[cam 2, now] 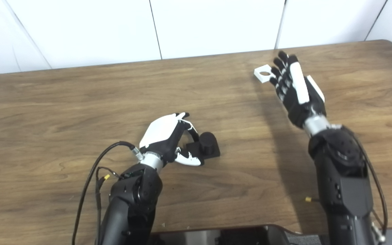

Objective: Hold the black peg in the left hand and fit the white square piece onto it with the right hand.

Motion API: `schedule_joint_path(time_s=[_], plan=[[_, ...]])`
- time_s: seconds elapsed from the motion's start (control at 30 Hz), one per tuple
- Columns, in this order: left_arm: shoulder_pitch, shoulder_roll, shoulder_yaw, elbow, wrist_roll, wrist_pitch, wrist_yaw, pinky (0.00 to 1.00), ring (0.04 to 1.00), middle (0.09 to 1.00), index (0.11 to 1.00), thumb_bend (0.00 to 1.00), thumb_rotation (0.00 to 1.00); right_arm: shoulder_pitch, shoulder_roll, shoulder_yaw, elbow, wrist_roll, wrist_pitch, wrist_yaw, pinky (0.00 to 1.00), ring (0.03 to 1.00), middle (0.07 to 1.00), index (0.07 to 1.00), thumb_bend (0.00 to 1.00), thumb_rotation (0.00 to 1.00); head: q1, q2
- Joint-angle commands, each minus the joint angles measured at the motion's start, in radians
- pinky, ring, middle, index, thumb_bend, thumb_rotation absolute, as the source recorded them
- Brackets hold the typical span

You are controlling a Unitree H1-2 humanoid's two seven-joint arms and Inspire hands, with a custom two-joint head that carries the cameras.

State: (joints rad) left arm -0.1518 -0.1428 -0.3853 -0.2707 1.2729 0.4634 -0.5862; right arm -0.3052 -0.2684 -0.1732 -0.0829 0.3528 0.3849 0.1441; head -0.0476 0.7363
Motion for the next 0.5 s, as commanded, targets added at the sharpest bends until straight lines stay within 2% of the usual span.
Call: schedule_joint_path(time_s=[0.0, 0.1, 0.27, 0.33, 0.4, 0.47], plan=[[-0.008, -0.007, 0.007, -0.022, 0.018, 0.003, 0.01, 1.0, 1.0, 0.971, 0.483, 0.52, 0.05, -0.069, -0.03, 0.004, 0.008, -0.008, -0.007, 0.015, 1.0, 1.0, 1.0, 1.0, 0.66, 0.85, -0.001, -0.001], [-0.007, -0.006, 0.01, -0.021, 0.019, 0.003, 0.004, 1.0, 1.0, 0.976, 0.483, 0.52, 0.05, -0.106, -0.044, 0.018, 0.03, -0.044, -0.006, 0.01, 1.0, 1.0, 1.0, 1.0, 0.66, 0.82, -0.001, -0.001], [-0.007, -0.003, 0.009, -0.015, 0.025, 0.003, 0.004, 1.0, 1.0, 0.974, 0.485, 0.52, 0.05, -0.154, -0.066, 0.042, 0.061, -0.116, -0.015, -0.002, 1.0, 1.0, 1.0, 0.994, 0.73, 0.7, -0.003, -0.003], [-0.007, -0.003, 0.009, -0.015, 0.026, 0.003, 0.0, 1.0, 1.0, 0.974, 0.485, 0.52, 0.05, -0.173, -0.079, 0.058, 0.08, -0.164, -0.041, -0.007, 1.0, 1.0, 1.0, 0.942, 0.72, 0.64, -0.002, -0.003], [-0.004, -0.006, 0.011, -0.016, 0.028, 0.004, -0.006, 1.0, 1.0, 0.976, 0.483, 0.52, 0.05, -0.2, -0.102, 0.086, 0.108, -0.234, -0.064, -0.02, 1.0, 1.0, 0.989, 0.873, 0.67, 0.53, -0.002, -0.003], [-0.001, -0.01, 0.015, -0.016, 0.027, 0.004, -0.006, 1.0, 1.0, 0.98, 0.482, 0.52, 0.05, -0.225, -0.124, 0.107, 0.132, -0.287, -0.075, -0.024, 1.0, 0.988, 0.951, 0.821, 0.68, 0.45, 0.0, -0.003]])
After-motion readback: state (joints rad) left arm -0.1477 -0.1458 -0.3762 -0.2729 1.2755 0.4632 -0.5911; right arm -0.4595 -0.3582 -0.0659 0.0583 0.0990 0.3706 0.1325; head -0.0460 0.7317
